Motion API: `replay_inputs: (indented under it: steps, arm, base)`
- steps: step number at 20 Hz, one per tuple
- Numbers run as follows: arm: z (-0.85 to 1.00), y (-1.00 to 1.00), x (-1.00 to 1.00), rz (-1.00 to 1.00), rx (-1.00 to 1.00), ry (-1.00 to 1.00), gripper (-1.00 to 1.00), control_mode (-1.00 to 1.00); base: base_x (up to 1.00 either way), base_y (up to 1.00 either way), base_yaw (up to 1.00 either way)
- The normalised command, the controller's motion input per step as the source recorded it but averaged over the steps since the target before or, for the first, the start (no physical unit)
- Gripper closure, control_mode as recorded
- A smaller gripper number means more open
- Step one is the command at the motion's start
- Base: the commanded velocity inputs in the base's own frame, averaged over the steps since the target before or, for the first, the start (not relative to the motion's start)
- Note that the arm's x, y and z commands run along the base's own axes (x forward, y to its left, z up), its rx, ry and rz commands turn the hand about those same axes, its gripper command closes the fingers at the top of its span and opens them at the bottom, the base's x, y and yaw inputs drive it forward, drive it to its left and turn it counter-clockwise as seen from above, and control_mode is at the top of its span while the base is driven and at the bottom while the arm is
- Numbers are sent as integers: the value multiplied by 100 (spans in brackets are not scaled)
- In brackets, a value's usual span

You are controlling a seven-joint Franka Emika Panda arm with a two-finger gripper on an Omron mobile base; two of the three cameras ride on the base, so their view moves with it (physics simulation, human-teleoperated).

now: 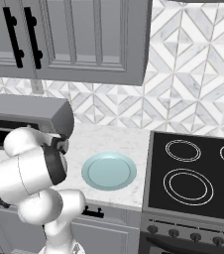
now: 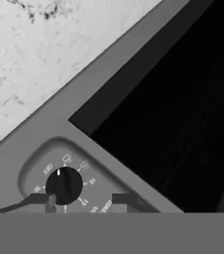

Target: Pick up the kebab skewer and baguette bread, and place them inside the toaster oven. Close the toaster oven door and start by setting the timer.

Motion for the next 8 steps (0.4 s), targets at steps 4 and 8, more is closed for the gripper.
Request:
replay_inputs:
  steps: [4, 8]
  arm:
    - [1, 17, -3, 1, 21, -24, 100, -100]
    - [13, 24, 0, 0, 19, -18, 100, -100]
  base:
    - [0, 0, 0]
    - [0, 0, 0]
